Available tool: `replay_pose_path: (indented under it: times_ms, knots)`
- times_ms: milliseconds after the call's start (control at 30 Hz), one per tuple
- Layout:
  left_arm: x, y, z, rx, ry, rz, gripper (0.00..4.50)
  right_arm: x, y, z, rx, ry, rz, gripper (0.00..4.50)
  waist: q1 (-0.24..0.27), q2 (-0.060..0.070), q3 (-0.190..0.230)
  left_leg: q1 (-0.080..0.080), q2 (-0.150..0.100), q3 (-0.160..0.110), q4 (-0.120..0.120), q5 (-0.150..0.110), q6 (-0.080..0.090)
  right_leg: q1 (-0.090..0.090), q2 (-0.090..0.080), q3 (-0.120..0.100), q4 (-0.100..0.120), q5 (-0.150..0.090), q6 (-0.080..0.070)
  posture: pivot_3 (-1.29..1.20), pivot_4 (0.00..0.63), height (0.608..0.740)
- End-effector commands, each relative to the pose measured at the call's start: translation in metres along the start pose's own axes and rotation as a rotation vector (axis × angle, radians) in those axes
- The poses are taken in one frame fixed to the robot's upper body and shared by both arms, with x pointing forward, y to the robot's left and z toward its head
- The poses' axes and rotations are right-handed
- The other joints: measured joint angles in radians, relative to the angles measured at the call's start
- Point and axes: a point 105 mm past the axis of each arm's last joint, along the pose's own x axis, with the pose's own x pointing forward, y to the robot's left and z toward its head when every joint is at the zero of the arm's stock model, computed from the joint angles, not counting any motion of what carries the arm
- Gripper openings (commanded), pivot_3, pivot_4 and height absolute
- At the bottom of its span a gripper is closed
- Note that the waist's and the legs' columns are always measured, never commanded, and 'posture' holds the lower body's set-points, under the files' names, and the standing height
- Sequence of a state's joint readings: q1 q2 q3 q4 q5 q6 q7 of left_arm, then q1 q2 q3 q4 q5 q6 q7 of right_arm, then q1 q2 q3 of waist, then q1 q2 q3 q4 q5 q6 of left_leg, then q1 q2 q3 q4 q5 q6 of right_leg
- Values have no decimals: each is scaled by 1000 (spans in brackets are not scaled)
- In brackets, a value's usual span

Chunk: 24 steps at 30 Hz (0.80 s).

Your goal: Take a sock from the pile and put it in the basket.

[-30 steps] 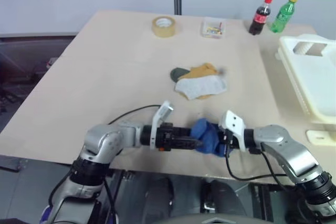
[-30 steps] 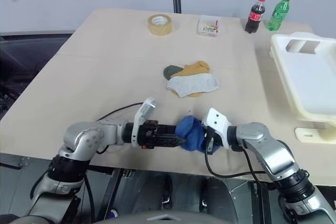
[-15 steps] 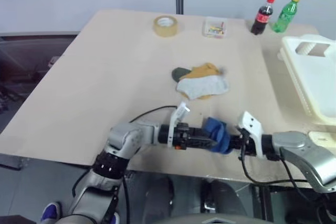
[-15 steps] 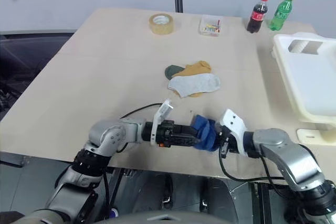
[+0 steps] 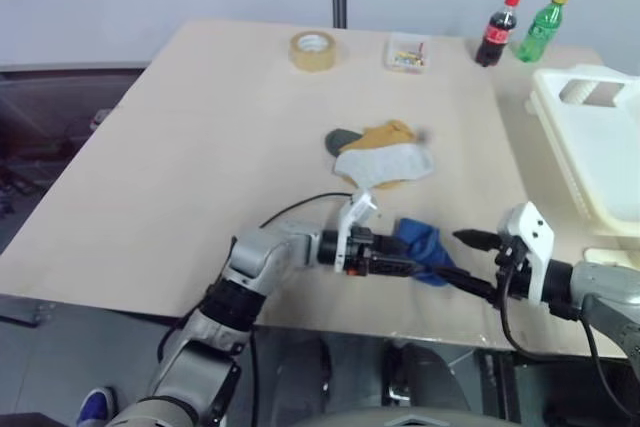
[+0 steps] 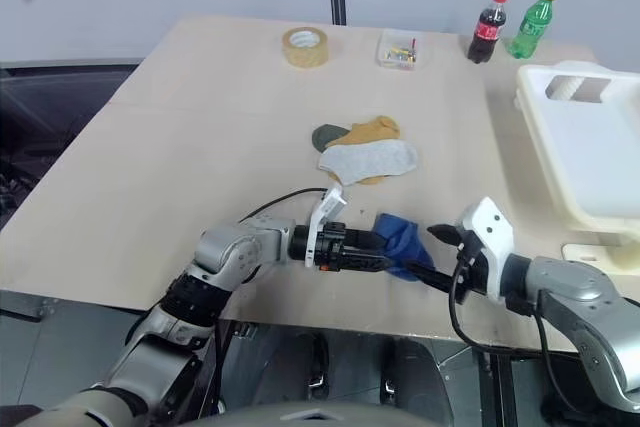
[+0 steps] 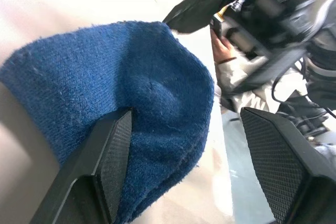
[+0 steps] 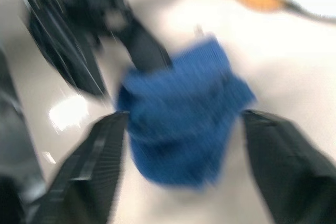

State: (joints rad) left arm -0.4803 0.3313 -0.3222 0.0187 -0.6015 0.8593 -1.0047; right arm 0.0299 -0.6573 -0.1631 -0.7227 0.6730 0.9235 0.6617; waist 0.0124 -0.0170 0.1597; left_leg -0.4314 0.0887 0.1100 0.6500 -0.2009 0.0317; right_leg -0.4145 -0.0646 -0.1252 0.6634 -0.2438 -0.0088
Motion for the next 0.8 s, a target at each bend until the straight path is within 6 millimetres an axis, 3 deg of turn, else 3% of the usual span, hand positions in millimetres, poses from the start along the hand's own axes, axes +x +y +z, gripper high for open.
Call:
replay_pose_path:
  times_ms: [33, 167, 300, 367, 467, 600, 700, 800]
  knots:
    - [-7, 2, -2, 94, 13, 42, 3489, 27, -6, 10, 16, -29, -76, 4473, -3, 0, 0, 0, 0, 0, 0, 0, 0, 0, 1, 0, 0, 0, 0, 0, 150, 740]
    - [-6, 3, -2, 138, 5, 59, 3489, 54, -17, -6, 64, 37, -157, 4473, 5, 0, 0, -1, 0, -1, 0, 0, 0, -1, 1, 0, 0, 0, 0, 0, 150, 740]
    - [-15, 1, 3, 209, -13, 85, 3489, 55, -22, -30, 36, 137, -186, 4473, 5, 0, 0, -3, -3, 0, 0, -1, 1, -1, -2, 0, -1, 0, 0, 0, 150, 740]
    - [-29, -3, 4, 248, -31, 104, 3489, 53, -21, -36, 16, 165, -182, 4473, 2, 0, 0, -2, -3, 0, 0, -2, 2, -1, -2, 1, -1, 0, 1, 0, 150, 740]
    - [-51, -6, -2, 319, -8, 144, 3489, 51, -21, -37, -1, 183, -175, 4473, -1, 1, 0, -1, -2, 0, -1, -2, 2, -1, -2, 1, -1, 0, 1, 0, 150, 740]
    - [-79, -18, 4, 398, -44, 186, 3489, 46, -24, -26, -28, 180, -191, 4473, 7, 1, 0, -1, 0, -1, -1, -2, 2, -1, -1, -1, -1, -1, 0, 0, 150, 740]
    - [-89, -22, 5, 459, -35, 200, 3489, 40, -25, -21, -23, 187, -200, 4473, 7, 1, 0, -2, 0, -1, -1, -2, 2, -1, -5, -1, -1, -1, -1, 0, 150, 740]
    - [-95, -27, 8, 498, -48, 210, 3489, 36, -21, -32, -10, 249, -183, 4473, 6, 1, 0, -2, -1, 0, -1, -2, 3, -1, -6, -1, -2, -2, -1, 0, 150, 740]
